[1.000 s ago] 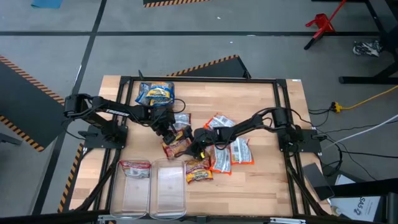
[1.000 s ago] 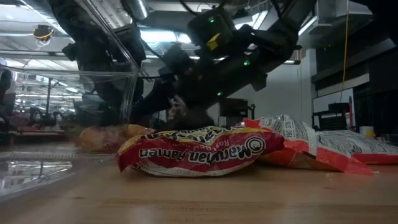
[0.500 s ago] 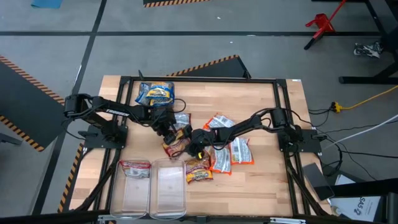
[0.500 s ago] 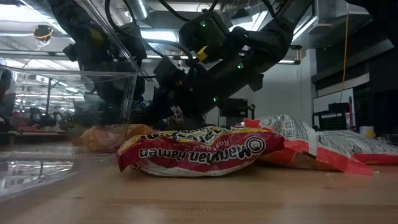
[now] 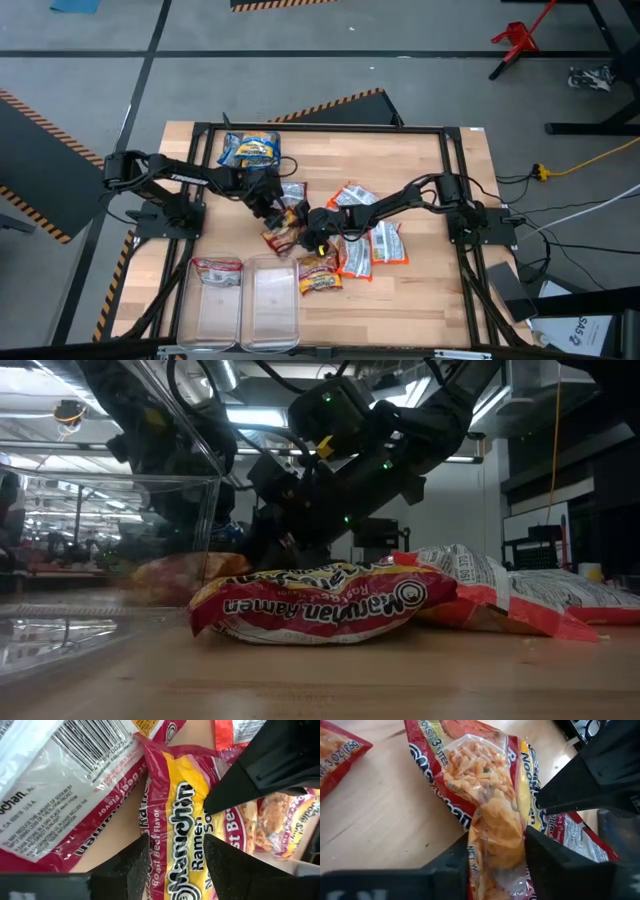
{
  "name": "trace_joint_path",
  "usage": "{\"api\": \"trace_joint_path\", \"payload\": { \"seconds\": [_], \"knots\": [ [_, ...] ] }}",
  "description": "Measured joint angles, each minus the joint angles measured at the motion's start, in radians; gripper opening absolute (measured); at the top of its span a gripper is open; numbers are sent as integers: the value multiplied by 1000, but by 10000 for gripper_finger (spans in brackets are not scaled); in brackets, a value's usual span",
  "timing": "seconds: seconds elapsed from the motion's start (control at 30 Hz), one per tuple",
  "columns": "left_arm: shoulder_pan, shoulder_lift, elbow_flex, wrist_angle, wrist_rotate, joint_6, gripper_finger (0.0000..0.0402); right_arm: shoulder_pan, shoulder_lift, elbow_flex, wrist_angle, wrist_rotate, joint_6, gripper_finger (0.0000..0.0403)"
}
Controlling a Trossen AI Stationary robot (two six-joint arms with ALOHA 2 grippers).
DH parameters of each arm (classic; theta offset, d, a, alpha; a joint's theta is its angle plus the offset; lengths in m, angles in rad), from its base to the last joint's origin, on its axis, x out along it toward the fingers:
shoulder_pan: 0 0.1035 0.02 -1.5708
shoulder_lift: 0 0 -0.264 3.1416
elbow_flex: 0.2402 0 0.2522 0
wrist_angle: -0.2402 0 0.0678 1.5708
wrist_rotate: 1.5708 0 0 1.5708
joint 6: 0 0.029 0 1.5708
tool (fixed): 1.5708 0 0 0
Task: Sort Maruchan noodles
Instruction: Put the red noodle pack into the left transparent bin
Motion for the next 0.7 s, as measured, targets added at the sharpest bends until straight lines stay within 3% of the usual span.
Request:
{"api": "trace_joint_path", "payload": {
  "seconds": [0.37,0.7],
  "knots": [
    [44,-96,2,28,123,-65,179,-2,-46,-5,-33,86,5,75],
    [85,-195,2,49,123,-178,179,-1,-146,-3,-81,130,1,66]
  ]
}}
